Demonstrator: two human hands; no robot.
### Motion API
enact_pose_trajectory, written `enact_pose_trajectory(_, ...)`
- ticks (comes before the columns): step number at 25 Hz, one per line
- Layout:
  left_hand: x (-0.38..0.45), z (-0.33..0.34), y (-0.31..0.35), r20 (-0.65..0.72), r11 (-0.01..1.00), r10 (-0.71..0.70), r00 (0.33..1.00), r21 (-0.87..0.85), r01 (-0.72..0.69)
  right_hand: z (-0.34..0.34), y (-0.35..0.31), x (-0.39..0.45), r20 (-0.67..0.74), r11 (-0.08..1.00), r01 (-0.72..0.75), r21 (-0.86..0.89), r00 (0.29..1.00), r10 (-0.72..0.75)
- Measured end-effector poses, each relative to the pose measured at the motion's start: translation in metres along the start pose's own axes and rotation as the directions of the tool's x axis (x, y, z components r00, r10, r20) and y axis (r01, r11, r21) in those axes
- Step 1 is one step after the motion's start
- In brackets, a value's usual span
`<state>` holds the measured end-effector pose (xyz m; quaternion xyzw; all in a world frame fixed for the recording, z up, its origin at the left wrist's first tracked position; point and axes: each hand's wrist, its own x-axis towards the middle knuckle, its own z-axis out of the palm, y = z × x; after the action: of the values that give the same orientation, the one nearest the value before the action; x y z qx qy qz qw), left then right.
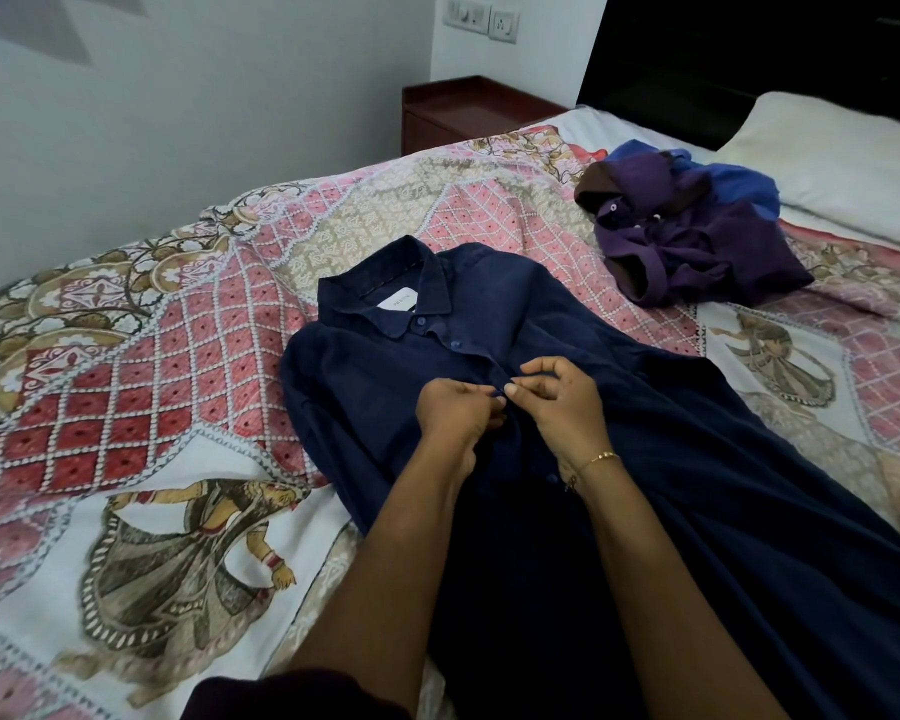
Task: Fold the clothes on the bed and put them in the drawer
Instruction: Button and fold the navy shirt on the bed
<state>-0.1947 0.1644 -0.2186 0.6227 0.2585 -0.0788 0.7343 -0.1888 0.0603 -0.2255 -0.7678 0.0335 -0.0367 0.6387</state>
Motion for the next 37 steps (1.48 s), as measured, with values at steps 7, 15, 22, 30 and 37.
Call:
enact_pose_trajectory(7, 0.002, 0.0, -0.003, -0.071, 0.994, 0.053, 0.996, 0.103, -0.045, 0.001, -0.001, 0.001, 0.079, 0.984, 0.092, -0.156, 0.994, -0.08)
enact_pose_trajectory(15, -0.006, -0.002, 0.0, -0.053, 0.985, -0.027, 0.998, -0.174, 0.017, -0.005, -0.002, 0.008, 0.158, 0.989, 0.059, -0.138, 0.987, -0.037)
enact_pose_trajectory(22, -0.011, 0.001, 0.005, -0.009, 0.933, -0.14, 0.99, -0.337, 0.129, 0.003, 0.002, 0.002, 0.115, 0.993, 0.046, -0.113, 0.993, -0.033)
enact_pose_trajectory(30, -0.003, 0.005, 0.0, -0.045, 0.995, -0.104, 0.994, -0.017, 0.103, 0.0, -0.003, 0.002, 0.082, 0.999, -0.006, -0.05, 0.997, 0.01)
enact_pose_trajectory(37, 0.0, 0.001, -0.011, 0.063, 0.818, 0.452, 0.89, 0.368, -0.442, -0.012, -0.015, 0.003, 0.183, 0.881, -0.315, 0.353, 0.947, 0.265)
